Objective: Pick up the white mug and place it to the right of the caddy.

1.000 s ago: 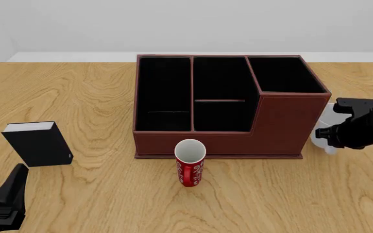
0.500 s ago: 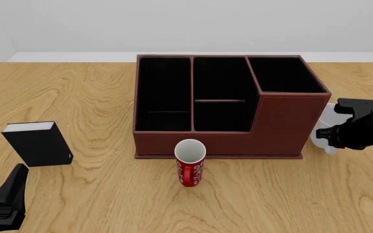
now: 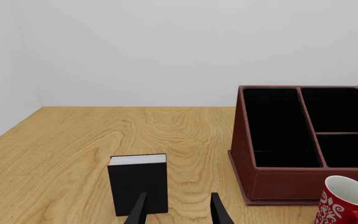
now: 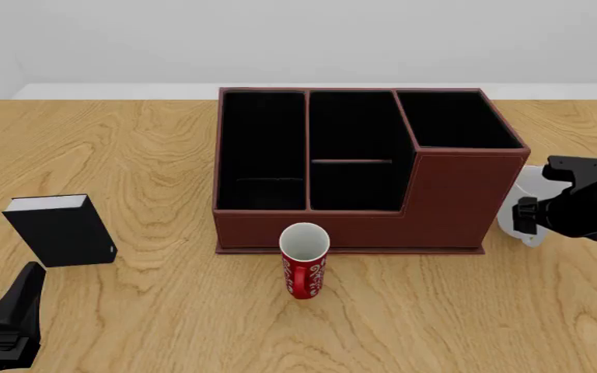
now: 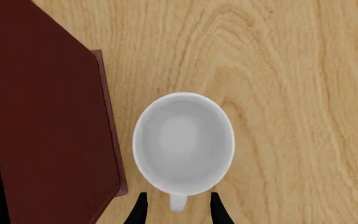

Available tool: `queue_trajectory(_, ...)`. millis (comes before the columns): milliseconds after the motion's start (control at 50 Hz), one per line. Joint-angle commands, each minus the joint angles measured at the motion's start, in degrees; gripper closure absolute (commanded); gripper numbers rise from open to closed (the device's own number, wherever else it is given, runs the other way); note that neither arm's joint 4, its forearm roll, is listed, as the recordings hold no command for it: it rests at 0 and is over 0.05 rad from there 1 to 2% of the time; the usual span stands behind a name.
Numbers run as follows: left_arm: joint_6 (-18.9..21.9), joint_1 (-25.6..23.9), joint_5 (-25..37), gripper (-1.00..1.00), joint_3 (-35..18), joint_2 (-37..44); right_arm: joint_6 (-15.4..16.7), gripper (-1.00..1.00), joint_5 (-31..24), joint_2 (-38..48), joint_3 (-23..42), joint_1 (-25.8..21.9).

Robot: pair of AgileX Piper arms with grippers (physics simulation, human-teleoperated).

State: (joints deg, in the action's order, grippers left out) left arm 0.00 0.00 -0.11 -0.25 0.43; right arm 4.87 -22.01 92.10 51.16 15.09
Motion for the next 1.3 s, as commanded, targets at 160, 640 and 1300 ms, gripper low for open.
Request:
queue_trajectory(160, 0.0, 0.0, 0.0, -1.0, 0.0, 0.0, 0.05, -1.0, -1.51, -1.86, 0.79, -0.51)
queue_trajectory(640, 0.0, 0.0, 0.0, -1.0, 0.0, 0.0, -0.47, -1.0, -0.32, -3.54, -1.64, -0.82)
queue_trajectory(1300, 0.0, 0.0, 0.0, -1.0, 0.0, 0.0, 0.33, -1.0, -1.72, -9.47, -4.41, -0.41)
